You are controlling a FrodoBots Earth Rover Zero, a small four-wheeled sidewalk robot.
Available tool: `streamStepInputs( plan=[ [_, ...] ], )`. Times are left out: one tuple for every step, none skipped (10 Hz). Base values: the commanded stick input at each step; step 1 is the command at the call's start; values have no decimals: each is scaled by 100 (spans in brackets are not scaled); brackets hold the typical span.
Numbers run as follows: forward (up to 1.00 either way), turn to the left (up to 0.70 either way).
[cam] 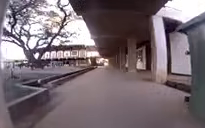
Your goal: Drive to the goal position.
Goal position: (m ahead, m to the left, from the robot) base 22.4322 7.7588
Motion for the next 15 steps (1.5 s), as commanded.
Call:
streamStepInputs(
  plan=[
    [70, 0],
    [70, 0],
    [70, 0],
    [70, 0],
    [70, 0],
    [70, 0],
    [70, 0],
    [70, 0],
    [70, 0],
    [70, 0],
    [70, 0],
    [70, 0],
    [70, 0],
    [70, 0],
    [70, 0]
  ],
)
